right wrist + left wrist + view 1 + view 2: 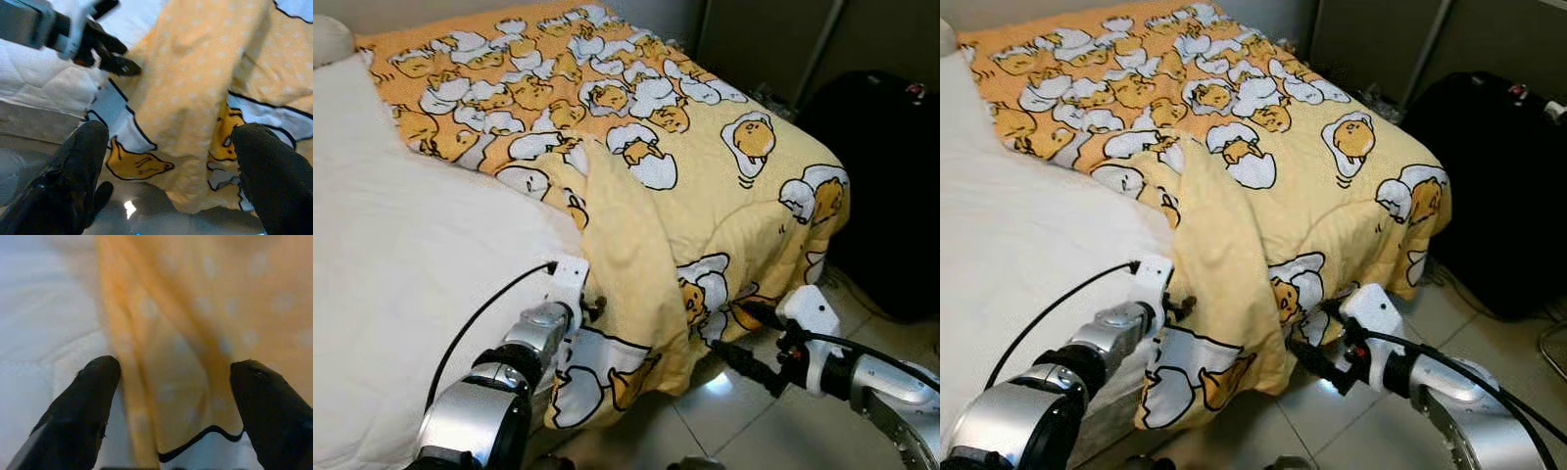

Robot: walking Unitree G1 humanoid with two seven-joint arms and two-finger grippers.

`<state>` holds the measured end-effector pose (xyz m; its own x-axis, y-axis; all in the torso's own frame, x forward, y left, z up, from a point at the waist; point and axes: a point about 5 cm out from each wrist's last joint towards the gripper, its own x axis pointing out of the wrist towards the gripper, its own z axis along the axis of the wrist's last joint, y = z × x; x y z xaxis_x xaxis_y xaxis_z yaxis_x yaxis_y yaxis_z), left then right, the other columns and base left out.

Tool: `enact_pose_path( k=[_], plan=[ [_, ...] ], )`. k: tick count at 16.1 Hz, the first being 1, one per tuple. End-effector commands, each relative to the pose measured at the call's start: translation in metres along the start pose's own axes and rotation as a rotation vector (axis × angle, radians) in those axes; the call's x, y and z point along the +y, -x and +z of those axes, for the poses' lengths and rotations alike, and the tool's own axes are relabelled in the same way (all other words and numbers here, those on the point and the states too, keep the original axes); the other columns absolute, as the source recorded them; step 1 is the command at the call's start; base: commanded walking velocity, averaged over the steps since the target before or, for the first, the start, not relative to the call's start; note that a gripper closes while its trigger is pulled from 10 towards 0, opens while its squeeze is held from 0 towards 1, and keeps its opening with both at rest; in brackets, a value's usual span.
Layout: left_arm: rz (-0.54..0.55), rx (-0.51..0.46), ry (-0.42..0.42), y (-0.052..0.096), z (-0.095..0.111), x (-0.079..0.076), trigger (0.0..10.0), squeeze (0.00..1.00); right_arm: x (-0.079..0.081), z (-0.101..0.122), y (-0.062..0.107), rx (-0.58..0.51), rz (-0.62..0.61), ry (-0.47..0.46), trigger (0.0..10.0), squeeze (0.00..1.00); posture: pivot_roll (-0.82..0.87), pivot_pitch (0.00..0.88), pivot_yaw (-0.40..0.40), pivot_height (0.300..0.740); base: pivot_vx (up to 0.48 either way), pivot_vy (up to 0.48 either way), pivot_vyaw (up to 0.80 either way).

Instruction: Clean up the room

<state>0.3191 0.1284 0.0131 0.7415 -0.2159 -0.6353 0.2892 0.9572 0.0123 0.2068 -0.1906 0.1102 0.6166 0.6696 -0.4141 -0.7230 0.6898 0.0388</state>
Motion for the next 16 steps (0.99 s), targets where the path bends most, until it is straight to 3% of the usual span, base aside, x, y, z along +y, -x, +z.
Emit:
enact_pose_path(
  k=[1,5,8,16],
  plan=[
    [-0.005,0.007,0.013,-0.0004,0.0039,0.0,0.0,0.0,0.0021,0.0033,0.0015,0.008,0.033,0.006,10.0,0.0,-0.38,0.112,0.004,0.74,0.0,0.0,0.0],
    [-0.005,0.037,-0.036,-0.0012,0.001,-0.0036,0.0,0.0,0.0016,0.0016,0.0019,0.034,0.046,0.027,10.0,0.0,-0.39,0.118,0.02,0.74,0.0,0.0,0.0],
    [-0.033,0.021,0.007,-0.0013,0.0026,-0.0056,0.0,0.0,0.0012,0.0021,0.0019,0.033,0.048,0.024,10.0,0.0,-0.39,0.12,0.025,0.74,0.0,0.0,0.0],
    [-0.038,0.01,-0.002,-0.0006,0.0041,-0.002,0.0,0.0,0.0057,0.0026,-0.0062,0.022,0.058,0.022,10.0,0.0,-0.39,0.119,0.029,0.74,0.0,0.0,0.0]
  ],
)
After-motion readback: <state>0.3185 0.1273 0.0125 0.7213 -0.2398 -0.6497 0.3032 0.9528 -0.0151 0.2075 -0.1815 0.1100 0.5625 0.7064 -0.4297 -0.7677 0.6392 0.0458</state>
